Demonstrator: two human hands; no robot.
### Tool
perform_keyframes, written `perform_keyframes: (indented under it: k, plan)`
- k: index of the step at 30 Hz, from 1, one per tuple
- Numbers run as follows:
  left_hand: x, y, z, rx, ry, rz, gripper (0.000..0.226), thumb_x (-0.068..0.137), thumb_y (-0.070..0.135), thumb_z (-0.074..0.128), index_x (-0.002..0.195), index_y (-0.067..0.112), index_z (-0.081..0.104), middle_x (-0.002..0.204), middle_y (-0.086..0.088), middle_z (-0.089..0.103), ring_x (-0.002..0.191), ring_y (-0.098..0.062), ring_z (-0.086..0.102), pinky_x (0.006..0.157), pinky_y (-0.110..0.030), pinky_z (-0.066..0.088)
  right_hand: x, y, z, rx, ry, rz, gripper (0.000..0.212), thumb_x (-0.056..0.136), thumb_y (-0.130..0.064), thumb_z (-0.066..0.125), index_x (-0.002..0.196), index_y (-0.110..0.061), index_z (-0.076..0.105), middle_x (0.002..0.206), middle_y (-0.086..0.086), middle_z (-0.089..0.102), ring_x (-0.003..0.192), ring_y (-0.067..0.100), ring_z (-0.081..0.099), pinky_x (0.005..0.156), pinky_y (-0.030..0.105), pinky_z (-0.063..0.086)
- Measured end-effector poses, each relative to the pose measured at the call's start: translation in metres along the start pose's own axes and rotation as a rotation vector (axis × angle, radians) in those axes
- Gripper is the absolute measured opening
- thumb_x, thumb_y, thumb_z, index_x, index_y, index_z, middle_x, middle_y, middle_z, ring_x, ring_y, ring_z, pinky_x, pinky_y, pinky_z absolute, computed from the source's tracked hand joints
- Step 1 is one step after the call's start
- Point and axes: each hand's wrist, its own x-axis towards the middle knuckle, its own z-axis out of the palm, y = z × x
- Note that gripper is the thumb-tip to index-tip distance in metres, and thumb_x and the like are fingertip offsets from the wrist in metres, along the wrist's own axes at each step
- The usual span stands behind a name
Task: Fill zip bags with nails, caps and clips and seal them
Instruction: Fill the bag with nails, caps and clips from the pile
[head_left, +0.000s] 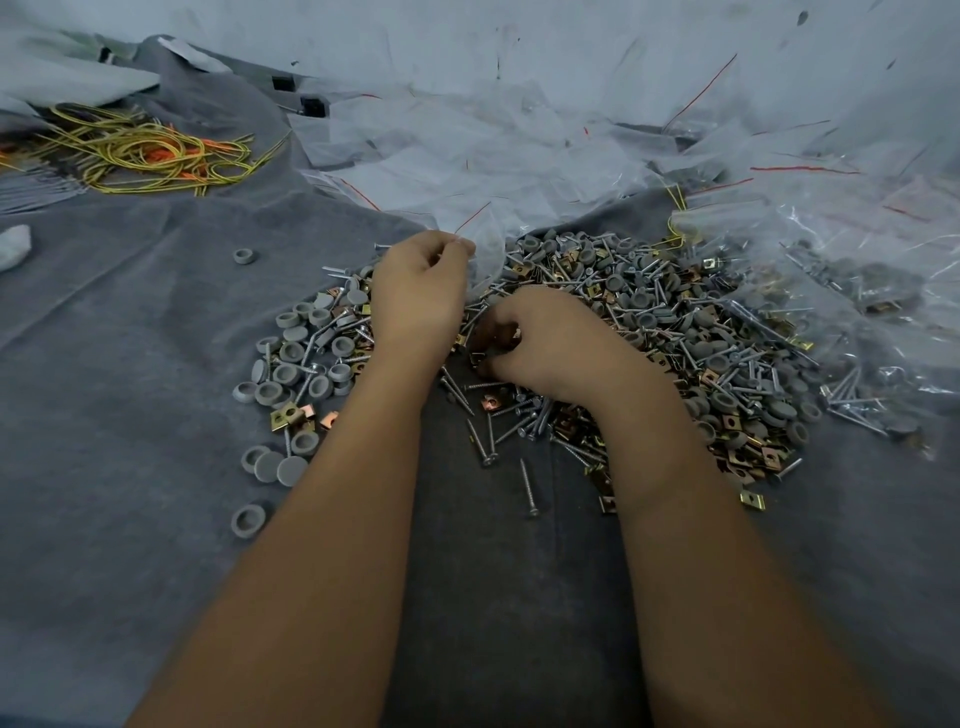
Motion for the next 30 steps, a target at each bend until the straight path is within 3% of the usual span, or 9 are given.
perform_keyframes:
  k: [4, 6, 10, 14, 18, 24, 30]
  plan:
    - [0.000, -0.001, 0.000, -0.014, 0.003, 0.012, 0.017, 0.092, 0.017, 0.053, 0.082, 0.024, 0.066, 0.038, 0.014, 0.044, 0.039, -0.002, 0.035, 0.050, -0.025, 0.030, 0.001, 0.004, 0.002, 0.119, 0.086, 0.004, 0.011, 0.079, -0.016, 0.070, 0.085, -0.025, 0.068, 0.089, -0.005, 0.067, 0.087, 0.015, 0.062, 0.081, 0.033, 0.052]
    - [0.000, -0.001, 0.001, -0.017, 0.017, 0.017, 0.015, 0.090, 0.016, 0.052, 0.094, 0.026, 0.062, 0.042, 0.014, 0.049, 0.042, -0.005, 0.041, 0.051, -0.027, 0.034, 0.001, 0.010, 0.001, 0.258, 0.175, 0.036, 0.018, 0.079, -0.011, 0.071, 0.080, -0.027, 0.064, 0.080, -0.009, 0.065, 0.078, 0.010, 0.062, 0.072, 0.026, 0.050]
    - [-0.003, -0.001, 0.000, 0.041, -0.034, 0.096, 0.026, 0.084, 0.017, 0.047, 0.104, 0.033, 0.049, 0.051, 0.006, 0.046, 0.051, -0.018, 0.042, 0.053, -0.039, 0.037, 0.002, 0.017, -0.002, 0.539, 0.380, 0.077, 0.020, 0.083, -0.009, 0.072, 0.093, -0.025, 0.064, 0.080, -0.005, 0.067, 0.070, 0.000, 0.060, 0.065, 0.013, 0.045]
    - [-0.006, -0.002, -0.002, 0.087, -0.140, 0.225, 0.029, 0.085, 0.011, 0.041, 0.096, 0.036, 0.052, 0.052, 0.006, 0.040, 0.045, -0.013, 0.034, 0.049, -0.032, 0.031, 0.001, 0.017, -0.005, 0.736, 0.506, 0.058, 0.028, 0.084, 0.000, 0.069, 0.094, -0.026, 0.065, 0.079, -0.009, 0.068, 0.072, -0.004, 0.064, 0.066, 0.010, 0.049]
    - [-0.007, -0.001, -0.001, 0.133, -0.237, 0.215, 0.032, 0.090, 0.010, 0.047, 0.080, 0.036, 0.063, 0.047, 0.010, 0.046, 0.042, -0.003, 0.034, 0.044, -0.023, 0.027, 0.003, 0.016, -0.003, 0.815, 0.596, 0.070, 0.026, 0.083, 0.004, 0.067, 0.095, -0.019, 0.065, 0.077, -0.008, 0.069, 0.076, 0.003, 0.067, 0.069, 0.013, 0.051]
    - [-0.009, 0.002, 0.000, 0.130, -0.287, 0.221, 0.013, 0.089, 0.026, 0.061, 0.083, 0.037, 0.065, 0.073, -0.016, 0.063, 0.061, -0.014, 0.053, 0.059, -0.030, 0.041, 0.005, 0.018, -0.002, 0.786, 0.634, 0.049, 0.027, 0.084, 0.004, 0.064, 0.096, -0.021, 0.065, 0.080, -0.006, 0.069, 0.078, 0.002, 0.066, 0.070, 0.011, 0.048]
    - [-0.009, 0.001, 0.001, 0.176, -0.277, 0.233, 0.008, 0.090, 0.025, 0.065, 0.083, 0.027, 0.069, 0.055, 0.008, 0.046, 0.050, -0.005, 0.039, 0.054, -0.027, 0.033, 0.005, 0.018, -0.001, 0.685, 0.612, 0.025, 0.018, 0.085, -0.007, 0.068, 0.089, -0.024, 0.070, 0.083, -0.011, 0.068, 0.079, -0.002, 0.064, 0.073, 0.014, 0.051]
